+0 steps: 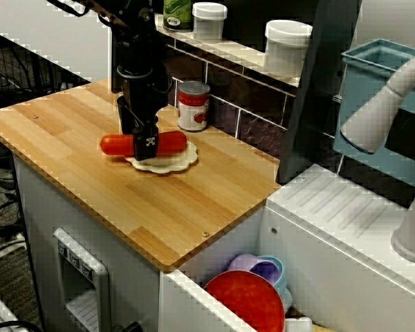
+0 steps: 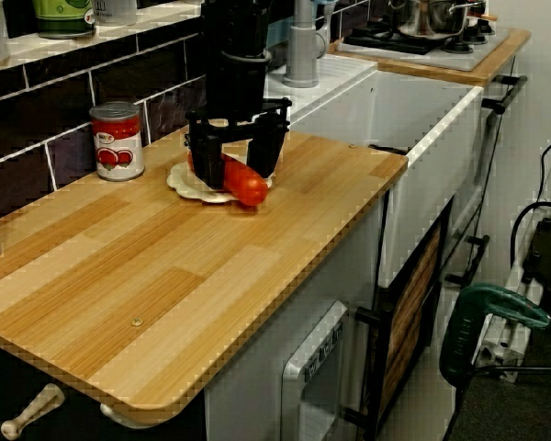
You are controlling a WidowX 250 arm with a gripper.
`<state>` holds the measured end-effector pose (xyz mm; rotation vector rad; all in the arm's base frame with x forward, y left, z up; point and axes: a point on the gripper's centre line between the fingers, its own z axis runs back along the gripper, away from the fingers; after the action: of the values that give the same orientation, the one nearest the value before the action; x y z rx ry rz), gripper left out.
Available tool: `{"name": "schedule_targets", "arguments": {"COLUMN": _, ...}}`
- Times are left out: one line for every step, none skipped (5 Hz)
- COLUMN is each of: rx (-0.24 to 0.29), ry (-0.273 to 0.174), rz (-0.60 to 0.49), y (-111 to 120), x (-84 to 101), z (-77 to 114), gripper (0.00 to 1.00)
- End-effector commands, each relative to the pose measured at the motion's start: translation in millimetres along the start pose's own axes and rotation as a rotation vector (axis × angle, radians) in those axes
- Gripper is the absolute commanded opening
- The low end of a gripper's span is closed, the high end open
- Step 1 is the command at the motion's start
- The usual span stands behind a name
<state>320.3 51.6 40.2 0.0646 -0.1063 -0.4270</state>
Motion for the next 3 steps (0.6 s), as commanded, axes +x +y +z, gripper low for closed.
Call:
{"name": "schedule_targets", "arguments": {"rx": 0.0, "ry": -0.06, "rz": -0.022, "y": 4, "x": -6.8, "z": 25.5, "gripper": 1.0}}
{"name": "schedule_targets", "arguments": {"rx": -0.02, "ry": -0.061, "rz": -0.038, "y": 6, "x": -11.2, "z": 36.1, "gripper": 1.0}}
{"name": "schedule_targets", "arguments": {"rx": -0.038, "ry": -0.066, "rz": -0.038, "y": 9, "x": -16.2, "z": 45.4, "gripper": 1.0}}
